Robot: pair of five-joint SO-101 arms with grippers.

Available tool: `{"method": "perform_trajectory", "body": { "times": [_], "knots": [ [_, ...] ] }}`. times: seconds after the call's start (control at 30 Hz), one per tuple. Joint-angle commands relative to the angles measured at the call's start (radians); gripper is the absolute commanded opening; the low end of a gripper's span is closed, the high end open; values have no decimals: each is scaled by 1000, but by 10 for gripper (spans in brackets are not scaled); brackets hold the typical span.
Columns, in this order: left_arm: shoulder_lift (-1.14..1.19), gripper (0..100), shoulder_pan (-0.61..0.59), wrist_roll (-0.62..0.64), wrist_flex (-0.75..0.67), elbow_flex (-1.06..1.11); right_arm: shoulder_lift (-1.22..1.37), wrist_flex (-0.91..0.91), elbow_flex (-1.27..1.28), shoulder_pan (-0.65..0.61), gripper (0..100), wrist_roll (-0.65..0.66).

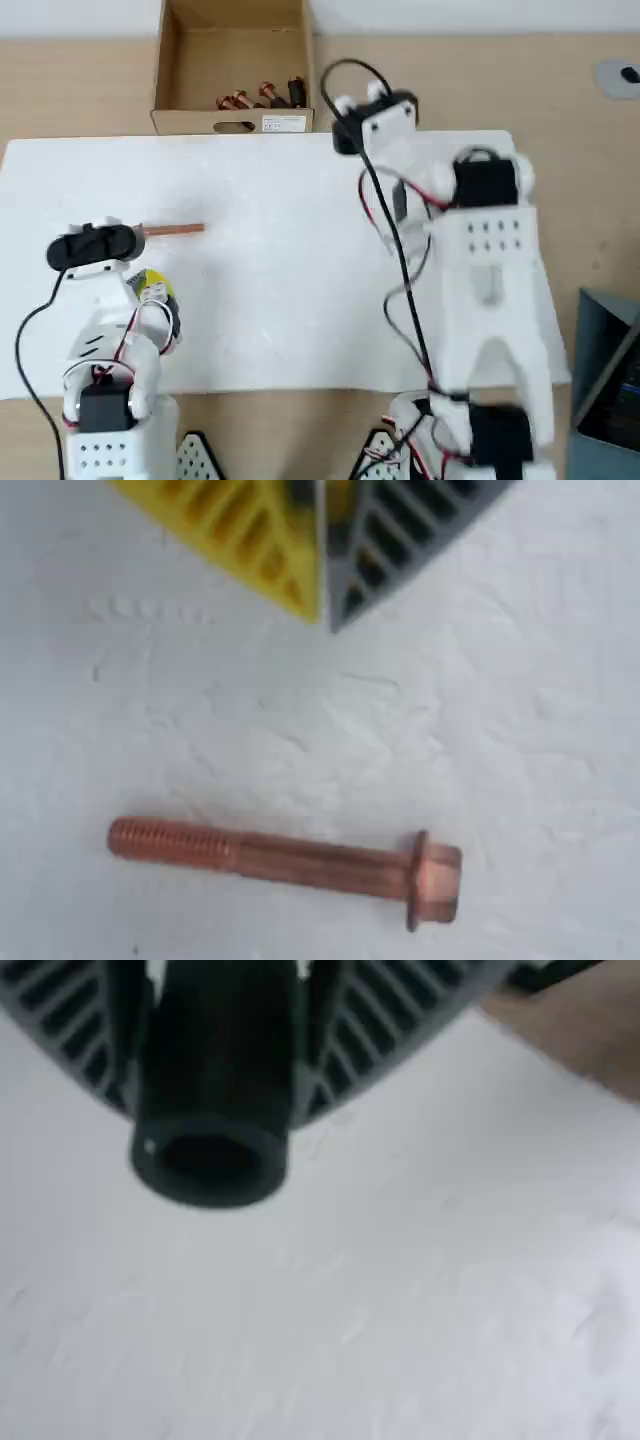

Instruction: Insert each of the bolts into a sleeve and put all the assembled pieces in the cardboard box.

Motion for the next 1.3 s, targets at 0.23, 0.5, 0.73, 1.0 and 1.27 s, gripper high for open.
{"method": "perform_trajectory", "body": {
  "times": [0.23,0.5,0.73,1.0,1.27],
  "knots": [
    [237,2,0,8,167,-404,-226,-23,219,-5,10,-170],
    [746,2,-3,210,187,-781,-236,-41,239,116,10,-164],
    [1147,2,-18,425,322,-1003,-236,-41,240,216,10,-163],
    [1527,5,-37,692,443,-1301,-240,-44,328,266,10,-163],
    [1877,4,-41,845,601,-1634,-242,-107,375,266,10,-166]
  ]
}}
